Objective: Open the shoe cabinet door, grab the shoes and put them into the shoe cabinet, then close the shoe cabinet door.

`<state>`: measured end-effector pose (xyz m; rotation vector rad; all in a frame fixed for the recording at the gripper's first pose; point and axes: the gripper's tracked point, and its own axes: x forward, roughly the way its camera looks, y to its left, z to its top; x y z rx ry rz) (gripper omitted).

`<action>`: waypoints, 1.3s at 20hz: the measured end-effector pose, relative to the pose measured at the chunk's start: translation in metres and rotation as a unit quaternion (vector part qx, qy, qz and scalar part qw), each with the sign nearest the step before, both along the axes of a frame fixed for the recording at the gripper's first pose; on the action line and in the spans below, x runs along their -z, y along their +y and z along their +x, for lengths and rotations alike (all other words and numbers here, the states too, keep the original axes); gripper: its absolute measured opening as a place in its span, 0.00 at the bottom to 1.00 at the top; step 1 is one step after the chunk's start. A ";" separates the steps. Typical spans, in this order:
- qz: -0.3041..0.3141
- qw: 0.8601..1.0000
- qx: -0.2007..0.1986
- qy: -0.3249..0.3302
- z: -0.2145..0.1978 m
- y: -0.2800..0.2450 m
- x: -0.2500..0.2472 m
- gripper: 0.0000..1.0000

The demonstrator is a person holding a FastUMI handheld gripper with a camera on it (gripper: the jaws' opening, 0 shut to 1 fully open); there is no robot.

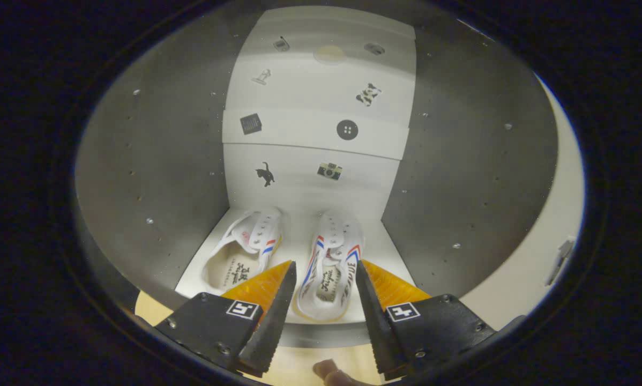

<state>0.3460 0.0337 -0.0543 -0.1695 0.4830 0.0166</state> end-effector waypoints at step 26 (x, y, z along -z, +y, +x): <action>0.036 0.984 -0.042 -0.171 -0.419 -0.155 -0.215 1.00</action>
